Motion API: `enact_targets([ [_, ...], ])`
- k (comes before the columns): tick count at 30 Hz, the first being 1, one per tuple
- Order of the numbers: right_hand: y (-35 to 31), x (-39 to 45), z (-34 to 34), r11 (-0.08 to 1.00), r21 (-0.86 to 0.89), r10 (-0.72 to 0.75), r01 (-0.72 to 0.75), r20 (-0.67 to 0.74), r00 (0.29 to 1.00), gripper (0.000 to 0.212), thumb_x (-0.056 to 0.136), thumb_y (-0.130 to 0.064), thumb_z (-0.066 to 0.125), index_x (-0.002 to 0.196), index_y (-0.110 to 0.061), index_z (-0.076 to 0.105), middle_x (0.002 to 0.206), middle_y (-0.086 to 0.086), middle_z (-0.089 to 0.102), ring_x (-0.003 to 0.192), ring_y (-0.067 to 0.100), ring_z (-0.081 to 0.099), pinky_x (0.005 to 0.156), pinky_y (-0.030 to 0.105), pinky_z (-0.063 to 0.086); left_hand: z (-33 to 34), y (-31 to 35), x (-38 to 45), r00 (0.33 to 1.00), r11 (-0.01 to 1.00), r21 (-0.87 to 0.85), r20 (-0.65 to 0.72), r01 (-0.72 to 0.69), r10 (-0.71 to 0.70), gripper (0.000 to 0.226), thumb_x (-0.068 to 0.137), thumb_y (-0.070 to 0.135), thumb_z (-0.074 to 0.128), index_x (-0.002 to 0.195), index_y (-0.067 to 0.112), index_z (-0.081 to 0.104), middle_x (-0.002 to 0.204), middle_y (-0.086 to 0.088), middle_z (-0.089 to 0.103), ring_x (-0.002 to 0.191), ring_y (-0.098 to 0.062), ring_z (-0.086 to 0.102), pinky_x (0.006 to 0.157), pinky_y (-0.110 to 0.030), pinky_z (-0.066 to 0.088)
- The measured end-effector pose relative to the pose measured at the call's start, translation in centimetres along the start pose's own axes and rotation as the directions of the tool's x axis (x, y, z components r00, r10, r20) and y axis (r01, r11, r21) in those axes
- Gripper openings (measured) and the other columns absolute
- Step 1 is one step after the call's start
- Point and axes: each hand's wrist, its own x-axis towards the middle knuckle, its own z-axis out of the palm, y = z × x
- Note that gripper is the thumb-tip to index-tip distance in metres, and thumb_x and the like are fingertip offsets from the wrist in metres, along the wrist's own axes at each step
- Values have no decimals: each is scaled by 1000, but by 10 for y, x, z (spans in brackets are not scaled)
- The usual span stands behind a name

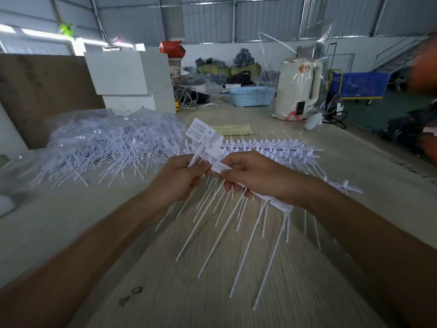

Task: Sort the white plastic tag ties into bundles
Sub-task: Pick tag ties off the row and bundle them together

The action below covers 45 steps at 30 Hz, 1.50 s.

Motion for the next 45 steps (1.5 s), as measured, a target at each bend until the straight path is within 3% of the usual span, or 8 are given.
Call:
enact_targets([
  [5,1,-1,1,998,24,-62,61,7,998,16,100,-13,59,107,1,60,84,17,71,60,8,60,53,22,46,-3,1,-2,999,998,-55,43,-26,29,26,104,38,49,89,21,61,58,3,27,45,-10,20,42,-17,18],
  [12,2,-3,2,991,35,-126,127,-32,992,11,99,-17,60,105,-7,61,70,13,61,54,8,57,52,23,49,1,3,-5,998,999,1,38,-55,55,21,97,34,62,80,24,67,51,6,34,41,-8,25,42,-18,19],
  [16,3,-1,4,996,85,3,-3,-1,1000,26,97,-25,63,112,-4,58,80,21,66,55,17,61,45,23,46,1,2,-5,997,996,-43,3,-73,73,24,98,26,62,74,23,63,50,6,34,40,-8,25,40,-18,20],
  [25,3,-1,1,1000,-1,5,-5,30,1000,18,96,-19,63,91,-4,72,64,2,61,61,19,53,47,23,41,0,3,-3,1000,1000,17,-14,-27,27,34,95,30,65,66,18,55,48,5,34,39,-10,24,42,-20,18],
  [32,4,1,7,951,-248,-208,186,-65,976,26,95,-15,64,72,-2,65,58,7,54,52,15,49,54,28,38,-1,3,-3,1000,1000,29,-26,-11,12,42,94,27,66,54,20,55,46,4,34,38,-11,26,43,-21,20],
  [36,3,4,14,781,-574,-343,247,-62,937,42,95,-16,60,57,-31,46,50,-7,44,45,13,43,50,34,37,1,3,0,996,997,74,-80,-27,33,38,92,23,66,56,17,54,47,0,36,41,-14,30,46,-25,23],
  [41,10,7,13,906,-371,-275,206,-146,950,33,98,-29,59,73,-8,63,58,5,57,53,22,55,55,38,44,-4,2,-2,995,994,60,6,-97,96,33,99,32,60,71,15,57,50,4,39,40,-9,27,42,-20,21],
  [45,10,6,12,923,-324,-273,206,-175,946,33,98,-35,60,87,-6,72,72,17,67,66,28,64,59,37,47,0,3,-6,991,992,62,81,-108,103,29,92,45,60,73,26,70,62,-5,53,39,-5,33,38,-16,24],
])
